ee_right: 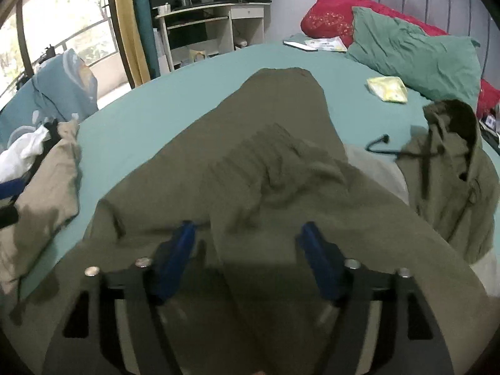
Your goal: Fold large clothes
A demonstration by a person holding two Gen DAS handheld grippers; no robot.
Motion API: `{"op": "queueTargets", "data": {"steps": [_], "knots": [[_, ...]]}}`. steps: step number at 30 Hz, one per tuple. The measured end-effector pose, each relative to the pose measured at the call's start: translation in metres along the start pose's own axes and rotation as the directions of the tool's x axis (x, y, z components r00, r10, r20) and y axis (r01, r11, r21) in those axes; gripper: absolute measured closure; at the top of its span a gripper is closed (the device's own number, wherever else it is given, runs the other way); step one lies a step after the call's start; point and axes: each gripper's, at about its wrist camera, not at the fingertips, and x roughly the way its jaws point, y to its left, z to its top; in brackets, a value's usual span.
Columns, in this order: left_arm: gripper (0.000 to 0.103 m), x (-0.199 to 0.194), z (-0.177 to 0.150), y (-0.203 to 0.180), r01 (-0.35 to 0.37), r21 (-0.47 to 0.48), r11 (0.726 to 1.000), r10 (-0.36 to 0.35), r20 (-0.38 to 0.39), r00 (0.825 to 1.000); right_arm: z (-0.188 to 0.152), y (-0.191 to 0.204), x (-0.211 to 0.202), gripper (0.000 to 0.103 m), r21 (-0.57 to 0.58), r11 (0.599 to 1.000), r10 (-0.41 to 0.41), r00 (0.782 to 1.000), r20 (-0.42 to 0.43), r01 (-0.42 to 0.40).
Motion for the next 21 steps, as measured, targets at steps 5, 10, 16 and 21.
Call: {"op": "queueTargets", "data": {"steps": [5,10,16,21], "knots": [[0.03,0.001,0.001,-0.005,0.032,0.001,0.999,-0.032,0.006,0.999,-0.022,-0.091,-0.071,0.021,0.123,0.977,-0.183,0.981,0.059,0.175],[0.03,0.008,0.0,-0.013,0.038,-0.002,0.999,-0.038,0.004,0.999,-0.087,-0.228,-0.114,0.021,0.311,0.782,-0.509,0.841,-0.182,0.541],[0.03,0.013,0.0,-0.033,0.018,0.019,1.0,-0.019,0.031,0.999,-0.155,-0.312,-0.124,0.022,0.681,0.602,-0.348,0.904,-0.247,0.417],[0.03,0.011,-0.007,-0.052,0.026,0.088,0.996,-0.029,0.031,0.999,-0.147,-0.311,-0.079,0.087,0.582,0.66,-0.355,0.88,-0.316,0.475]]}}
